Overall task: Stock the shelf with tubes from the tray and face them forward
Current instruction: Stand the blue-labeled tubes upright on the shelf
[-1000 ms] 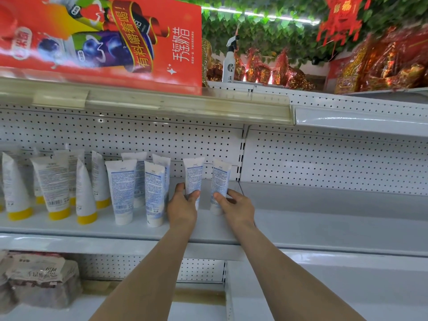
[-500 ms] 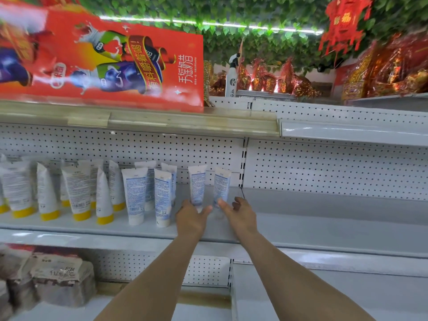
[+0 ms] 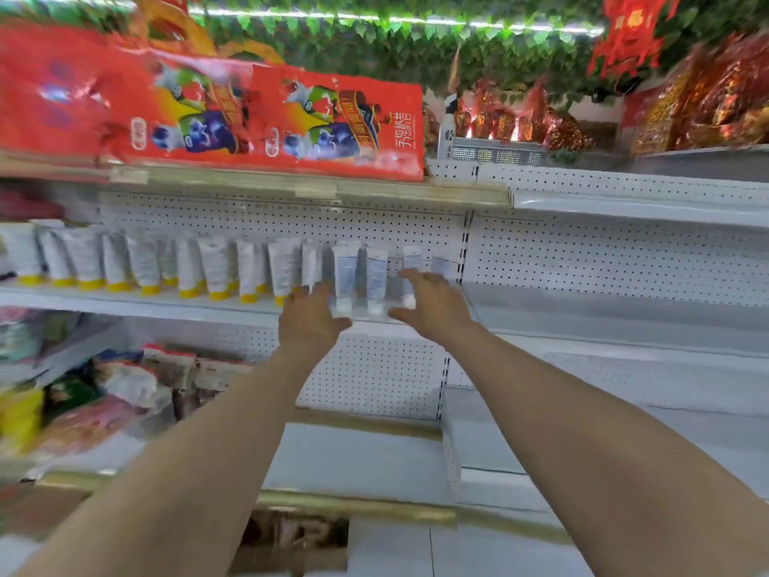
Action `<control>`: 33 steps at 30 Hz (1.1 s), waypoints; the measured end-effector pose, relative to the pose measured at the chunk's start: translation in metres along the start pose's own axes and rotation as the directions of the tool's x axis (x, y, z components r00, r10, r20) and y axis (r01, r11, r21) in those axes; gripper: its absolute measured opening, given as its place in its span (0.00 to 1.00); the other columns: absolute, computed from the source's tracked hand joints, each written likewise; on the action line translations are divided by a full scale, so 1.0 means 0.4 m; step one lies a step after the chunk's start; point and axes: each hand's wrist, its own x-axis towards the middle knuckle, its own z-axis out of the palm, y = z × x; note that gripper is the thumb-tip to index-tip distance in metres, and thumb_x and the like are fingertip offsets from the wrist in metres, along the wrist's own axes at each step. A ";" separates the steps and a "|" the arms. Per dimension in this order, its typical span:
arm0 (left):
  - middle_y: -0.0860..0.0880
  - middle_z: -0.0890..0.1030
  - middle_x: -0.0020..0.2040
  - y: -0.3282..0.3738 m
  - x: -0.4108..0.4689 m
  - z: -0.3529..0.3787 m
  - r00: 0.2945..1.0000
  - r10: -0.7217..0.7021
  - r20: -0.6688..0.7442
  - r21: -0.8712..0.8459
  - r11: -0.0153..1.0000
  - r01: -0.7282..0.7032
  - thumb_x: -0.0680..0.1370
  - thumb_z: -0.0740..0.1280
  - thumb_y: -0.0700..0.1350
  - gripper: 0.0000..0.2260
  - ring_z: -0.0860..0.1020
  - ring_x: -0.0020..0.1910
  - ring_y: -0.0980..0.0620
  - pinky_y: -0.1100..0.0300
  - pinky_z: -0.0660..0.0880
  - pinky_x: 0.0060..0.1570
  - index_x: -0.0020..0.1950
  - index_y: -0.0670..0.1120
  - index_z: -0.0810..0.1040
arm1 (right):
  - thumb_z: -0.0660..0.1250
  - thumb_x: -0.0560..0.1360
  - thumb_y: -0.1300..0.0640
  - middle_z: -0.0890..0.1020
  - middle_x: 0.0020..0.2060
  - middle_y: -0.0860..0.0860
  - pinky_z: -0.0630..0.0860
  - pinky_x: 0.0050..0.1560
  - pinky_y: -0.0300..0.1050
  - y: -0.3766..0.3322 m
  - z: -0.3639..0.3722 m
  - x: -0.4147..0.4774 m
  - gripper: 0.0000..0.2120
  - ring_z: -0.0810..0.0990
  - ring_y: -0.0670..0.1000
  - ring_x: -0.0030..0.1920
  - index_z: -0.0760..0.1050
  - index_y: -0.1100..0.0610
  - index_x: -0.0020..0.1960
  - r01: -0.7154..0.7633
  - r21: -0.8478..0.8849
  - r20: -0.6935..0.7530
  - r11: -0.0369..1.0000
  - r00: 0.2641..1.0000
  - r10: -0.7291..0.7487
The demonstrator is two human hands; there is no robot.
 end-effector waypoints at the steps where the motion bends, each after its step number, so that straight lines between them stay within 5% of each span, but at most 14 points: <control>1: 0.41 0.70 0.70 -0.035 -0.031 -0.050 1.000 -0.004 -0.019 0.045 0.999 0.004 0.73 0.73 0.56 0.33 0.65 0.69 0.39 0.44 0.72 0.61 0.73 0.46 0.65 | 0.70 0.74 0.41 0.72 0.69 0.55 0.72 0.59 0.52 -0.054 -0.011 -0.024 0.34 0.69 0.57 0.69 0.62 0.49 0.75 0.043 -0.032 0.004 0.999 0.999 -0.043; 8: 0.39 0.67 0.71 -0.254 -0.215 -0.291 0.992 -0.041 -0.116 0.110 0.993 0.054 0.76 0.66 0.59 0.31 0.63 0.70 0.37 0.42 0.68 0.64 0.75 0.46 0.63 | 0.65 0.76 0.39 0.72 0.68 0.55 0.74 0.57 0.55 -0.366 0.026 -0.151 0.32 0.69 0.58 0.68 0.62 0.51 0.74 0.199 -0.007 0.036 0.980 0.979 -0.198; 16: 0.41 0.70 0.70 -0.488 -0.313 -0.386 0.965 -0.215 -0.149 0.080 0.970 0.229 0.78 0.60 0.60 0.27 0.67 0.68 0.39 0.43 0.71 0.62 0.72 0.46 0.67 | 0.57 0.79 0.37 0.71 0.70 0.56 0.71 0.62 0.56 -0.605 0.184 -0.197 0.29 0.67 0.58 0.70 0.62 0.51 0.75 0.158 0.213 0.156 0.964 0.969 -0.193; 27: 0.40 0.74 0.65 -0.957 -0.258 -0.223 0.917 -0.398 -0.016 0.153 0.906 0.395 0.79 0.58 0.60 0.26 0.71 0.65 0.38 0.45 0.71 0.61 0.71 0.46 0.68 | 0.55 0.78 0.36 0.76 0.63 0.56 0.73 0.58 0.53 -0.799 0.698 -0.054 0.25 0.76 0.60 0.61 0.66 0.49 0.69 0.038 0.330 0.443 0.943 0.876 -0.191; 30: 0.40 0.73 0.66 -1.121 -0.240 -0.135 0.827 -0.551 0.113 0.185 0.829 0.527 0.78 0.57 0.63 0.28 0.73 0.63 0.37 0.47 0.72 0.59 0.71 0.47 0.68 | 0.57 0.78 0.36 0.70 0.71 0.57 0.73 0.61 0.55 -0.831 0.893 -0.049 0.32 0.72 0.59 0.67 0.58 0.51 0.76 -0.015 0.349 0.564 0.937 0.802 -0.197; 33: 0.40 0.78 0.58 -1.255 -0.245 -0.049 0.761 -0.613 0.213 0.205 0.790 0.578 0.75 0.53 0.66 0.29 0.76 0.56 0.37 0.50 0.73 0.52 0.63 0.46 0.71 | 0.58 0.79 0.37 0.72 0.68 0.58 0.73 0.62 0.53 -0.845 1.061 -0.064 0.31 0.74 0.59 0.65 0.61 0.54 0.74 -0.084 0.305 0.664 0.949 0.733 -0.149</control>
